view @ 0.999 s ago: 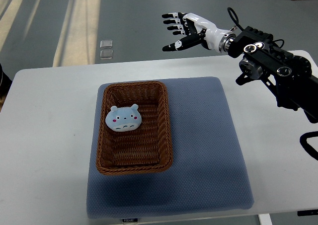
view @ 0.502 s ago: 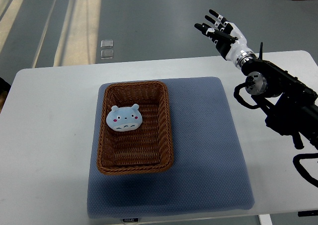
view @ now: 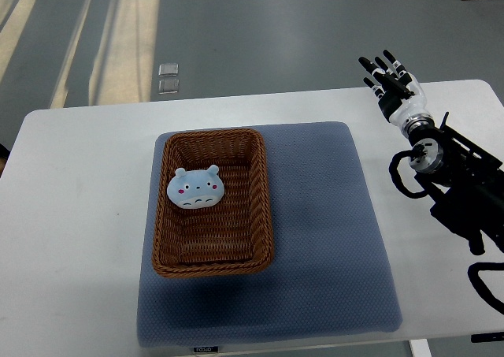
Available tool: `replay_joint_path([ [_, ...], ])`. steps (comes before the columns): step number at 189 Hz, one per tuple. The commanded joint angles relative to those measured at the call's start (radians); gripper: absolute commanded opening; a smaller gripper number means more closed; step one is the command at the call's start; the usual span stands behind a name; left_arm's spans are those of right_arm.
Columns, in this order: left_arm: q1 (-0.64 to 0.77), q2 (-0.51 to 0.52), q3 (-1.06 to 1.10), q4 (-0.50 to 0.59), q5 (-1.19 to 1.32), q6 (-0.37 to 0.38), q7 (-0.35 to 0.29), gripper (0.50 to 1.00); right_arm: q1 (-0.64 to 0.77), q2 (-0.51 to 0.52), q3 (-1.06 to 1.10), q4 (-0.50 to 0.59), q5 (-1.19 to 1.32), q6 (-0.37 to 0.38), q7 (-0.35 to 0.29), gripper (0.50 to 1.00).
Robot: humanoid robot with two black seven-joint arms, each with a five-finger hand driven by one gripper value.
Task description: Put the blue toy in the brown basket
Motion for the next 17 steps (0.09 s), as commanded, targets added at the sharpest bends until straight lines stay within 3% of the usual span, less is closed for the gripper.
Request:
replay_joint_path([
  [1,0.000,0.000,0.000,0.000,0.000,0.000,0.000,1.000,-0.001,0.001,-0.002,0.000,0.000,0.001,0.007,0.911],
  [17,0.000,0.000,0.001,0.000,0.000,0.000,0.000,1.000,-0.001,0.001,-0.003,0.001,0.000,0.001,0.013,0.911],
])
